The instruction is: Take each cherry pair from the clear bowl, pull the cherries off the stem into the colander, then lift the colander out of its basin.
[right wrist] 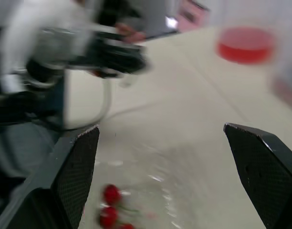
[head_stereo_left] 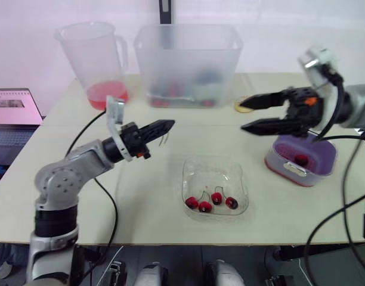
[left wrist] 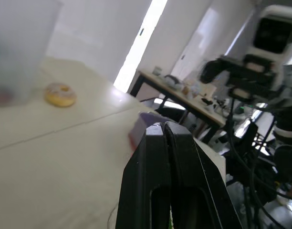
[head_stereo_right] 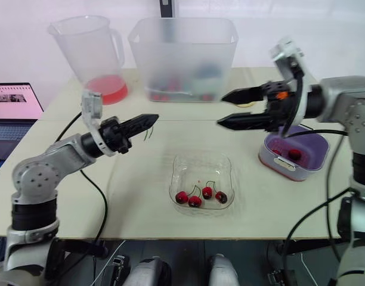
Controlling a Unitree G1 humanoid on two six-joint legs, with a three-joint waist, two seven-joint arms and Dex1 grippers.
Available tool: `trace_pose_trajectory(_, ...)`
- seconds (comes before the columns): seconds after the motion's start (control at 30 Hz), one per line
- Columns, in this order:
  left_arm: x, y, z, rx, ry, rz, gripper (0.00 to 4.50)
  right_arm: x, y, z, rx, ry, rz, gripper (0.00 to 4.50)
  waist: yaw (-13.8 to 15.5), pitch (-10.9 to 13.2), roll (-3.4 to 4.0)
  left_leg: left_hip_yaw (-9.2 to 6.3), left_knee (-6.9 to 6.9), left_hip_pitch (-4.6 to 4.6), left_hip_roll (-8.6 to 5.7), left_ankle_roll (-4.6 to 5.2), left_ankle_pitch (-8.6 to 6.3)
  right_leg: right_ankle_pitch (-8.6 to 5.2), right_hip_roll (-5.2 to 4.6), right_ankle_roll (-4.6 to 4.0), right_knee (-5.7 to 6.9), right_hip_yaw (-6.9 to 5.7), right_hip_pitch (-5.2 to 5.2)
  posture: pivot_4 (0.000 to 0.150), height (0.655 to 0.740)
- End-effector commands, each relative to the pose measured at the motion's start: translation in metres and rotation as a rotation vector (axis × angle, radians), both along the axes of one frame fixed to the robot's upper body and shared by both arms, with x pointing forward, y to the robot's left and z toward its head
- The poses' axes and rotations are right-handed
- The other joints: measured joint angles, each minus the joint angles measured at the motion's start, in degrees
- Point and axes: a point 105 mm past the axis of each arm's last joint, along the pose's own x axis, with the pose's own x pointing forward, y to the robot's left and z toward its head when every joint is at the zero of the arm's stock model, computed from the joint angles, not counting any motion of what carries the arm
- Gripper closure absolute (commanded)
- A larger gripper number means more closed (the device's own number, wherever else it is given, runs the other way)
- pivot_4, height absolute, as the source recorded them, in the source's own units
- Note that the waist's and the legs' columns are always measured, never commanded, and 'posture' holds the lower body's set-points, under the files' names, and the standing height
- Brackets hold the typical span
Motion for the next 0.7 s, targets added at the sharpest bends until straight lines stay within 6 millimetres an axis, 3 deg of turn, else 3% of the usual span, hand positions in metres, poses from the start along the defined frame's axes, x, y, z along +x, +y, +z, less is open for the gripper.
trace_pose_trajectory(0.03,0.002,0.028,-0.015,0.009,0.071,0.099,4.5,-0.016,0.02,0.005,-0.017,-0.048,0.113,0.05,0.0,0.0,0.0,0.0,0.0,0.0,-0.02,0.0,0.0,0.0,-0.01,0.0,0.0,0.0,0.0,0.15,0.6886)
trace_pose_trajectory(0.27,0.011,0.066,-0.08,-0.015,0.293,0.324,4.5,-0.018,0.04,-0.005,-0.031,-0.071,0.178,0.05,0.0,0.0,-0.03,-0.01,0.01,-0.01,-0.05,0.0,0.0,0.0,-0.04,0.0,0.02,0.0,-0.01,0.15,0.6886)
trace_pose_trajectory(0.53,0.012,0.101,-0.122,0.03,0.46,0.503,4.5,-0.015,0.044,-0.011,-0.034,-0.072,0.168,0.05,-0.1,0.0,-0.04,0.0,0.0,-0.01,-0.05,0.0,0.0,0.0,-0.05,0.0,0.04,0.0,-0.04,0.15,0.6886)
trace_pose_trajectory(0.63,0.013,0.11,-0.12,0.01,0.468,0.529,3.64,-0.014,0.043,-0.012,-0.033,-0.075,0.158,0.0,0.0,0.0,-0.04,0.0,-0.01,-0.02,-0.04,0.0,0.0,0.0,-0.05,0.0,0.04,0.01,-0.07,0.15,0.6886)
trace_pose_trajectory(0.7,0.014,0.116,-0.117,0.004,0.461,0.553,2.73,-0.013,0.043,-0.013,-0.033,-0.075,0.153,0.0,0.0,0.0,-0.04,0.0,-0.01,-0.02,-0.04,0.0,0.0,0.0,-0.08,0.0,0.04,0.01,-0.06,0.15,0.6886)
